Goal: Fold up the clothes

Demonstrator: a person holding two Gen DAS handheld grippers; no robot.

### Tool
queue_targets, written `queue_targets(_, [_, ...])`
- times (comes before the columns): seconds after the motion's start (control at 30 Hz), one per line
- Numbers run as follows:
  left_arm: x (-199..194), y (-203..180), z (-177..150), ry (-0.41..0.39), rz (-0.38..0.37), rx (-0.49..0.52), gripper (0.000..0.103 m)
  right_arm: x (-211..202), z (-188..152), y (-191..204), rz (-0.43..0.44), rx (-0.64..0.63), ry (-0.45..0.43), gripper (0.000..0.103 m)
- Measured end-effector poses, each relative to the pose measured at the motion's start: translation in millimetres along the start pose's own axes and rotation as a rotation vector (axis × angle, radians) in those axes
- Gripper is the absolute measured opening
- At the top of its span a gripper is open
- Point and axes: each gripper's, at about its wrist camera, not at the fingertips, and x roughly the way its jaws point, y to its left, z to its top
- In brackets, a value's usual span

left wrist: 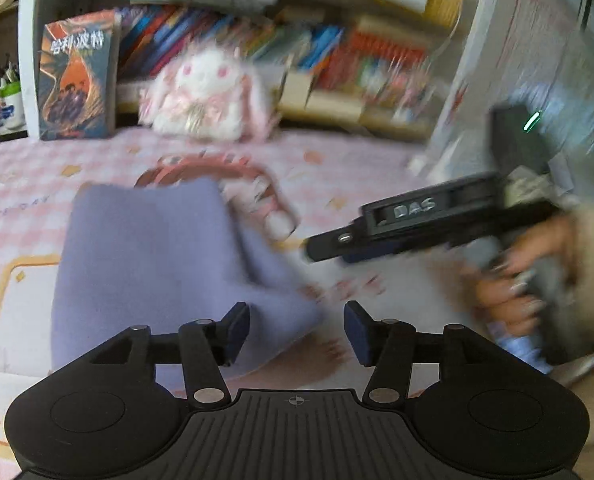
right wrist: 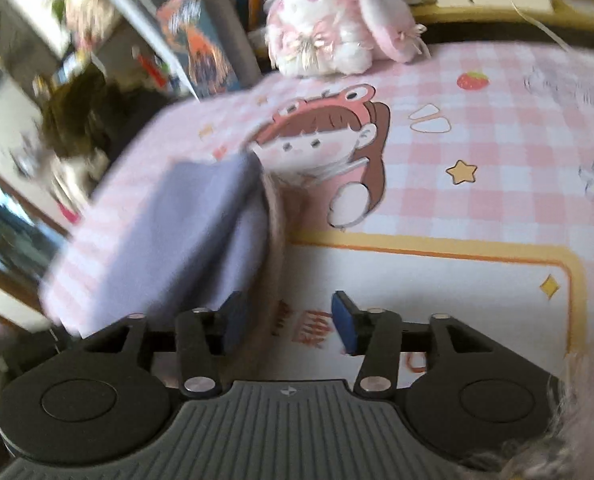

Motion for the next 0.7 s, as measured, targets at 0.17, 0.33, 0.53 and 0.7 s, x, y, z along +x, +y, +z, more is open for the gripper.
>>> queue_targets(0.17, [-14.6, 36.7, 0.9, -0.081, 0.093, -0.153, 0.047, 12.2, 8.2, 5.2, 0.152, 0.113, 0.067, 0.067])
queue_targets(0.33, [15.9, 53.9, -23.5, 0.037, 0.192, -0.162, 0.046, 49.3, 8.0, 23.2, 0.158, 0.120, 0.157, 0.066])
queue_targets(0.53, [26.5, 57.1, -31.8, 0.073, 0.190, -0.158, 0.046, 32.4, -7.5, 82.8, 0.070, -0.268, 0.014, 0.011])
queue_targets(0.7, [26.9, 55.5, -36.3, 0.098, 0.184, -0.134, 0.048, 31.2, -30.1, 95.1, -0.069, -0.456, 0.003, 0.011])
